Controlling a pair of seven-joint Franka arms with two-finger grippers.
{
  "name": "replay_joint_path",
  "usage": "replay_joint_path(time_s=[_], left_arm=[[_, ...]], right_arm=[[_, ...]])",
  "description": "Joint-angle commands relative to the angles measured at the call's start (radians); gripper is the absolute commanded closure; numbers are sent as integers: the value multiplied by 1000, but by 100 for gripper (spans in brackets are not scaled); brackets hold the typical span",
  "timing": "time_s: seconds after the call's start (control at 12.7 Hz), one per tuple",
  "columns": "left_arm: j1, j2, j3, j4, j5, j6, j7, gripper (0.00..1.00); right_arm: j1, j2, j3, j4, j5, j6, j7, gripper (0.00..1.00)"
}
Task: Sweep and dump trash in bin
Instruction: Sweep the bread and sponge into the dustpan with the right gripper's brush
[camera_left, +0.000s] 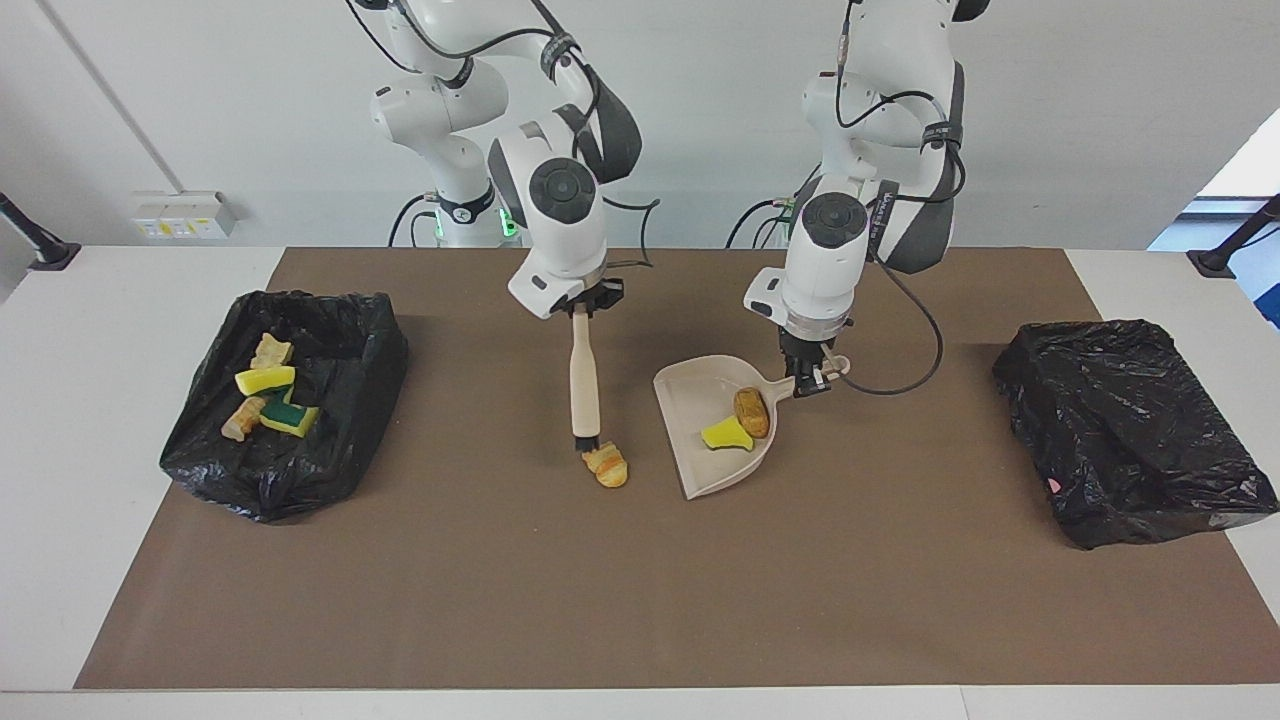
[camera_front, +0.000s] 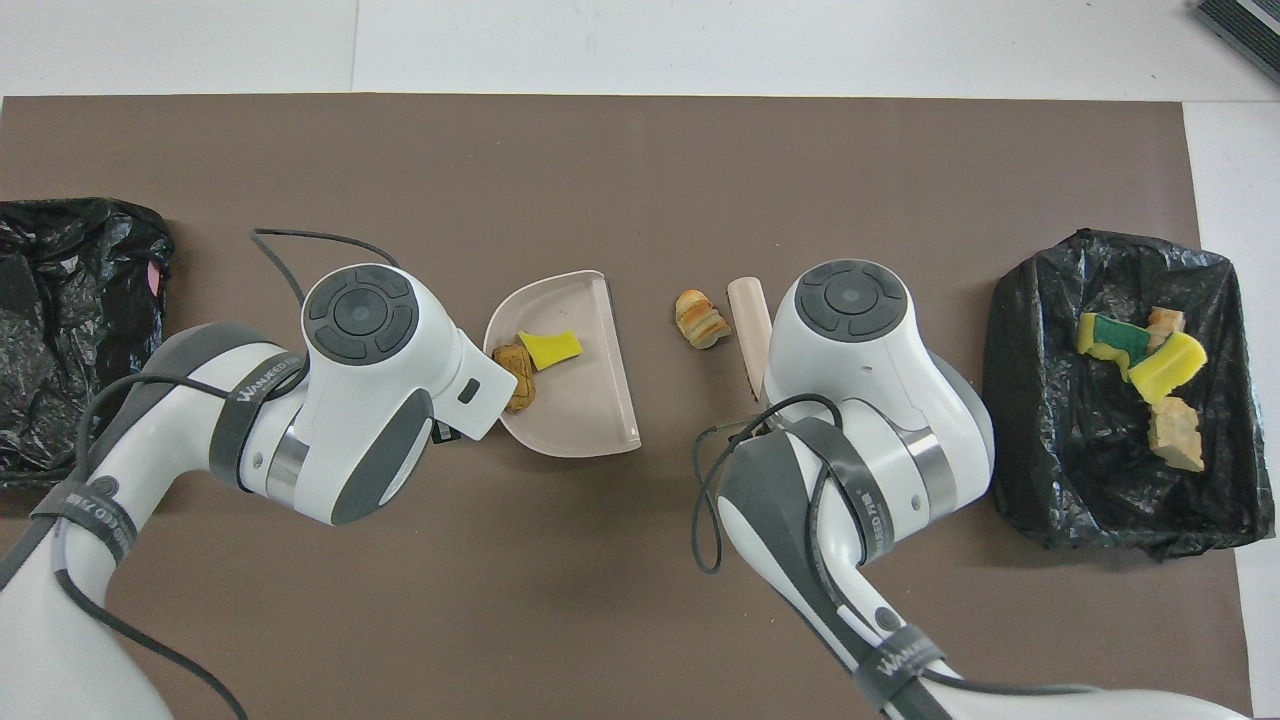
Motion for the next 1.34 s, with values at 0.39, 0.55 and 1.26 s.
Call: replay_joint_path(time_s=[0.39, 0.55, 1.26], left_arm=[[8, -21, -5, -41, 14, 43, -176, 100], [8, -32, -4, -69, 14, 38, -172, 100], [68, -52, -4, -101, 14, 38, 58, 100]], right_arm=[[92, 73, 19, 12, 187, 117, -58, 100], [117, 66, 19, 9, 374, 102, -61, 100], [151, -123, 13, 6, 534, 29, 350, 100]])
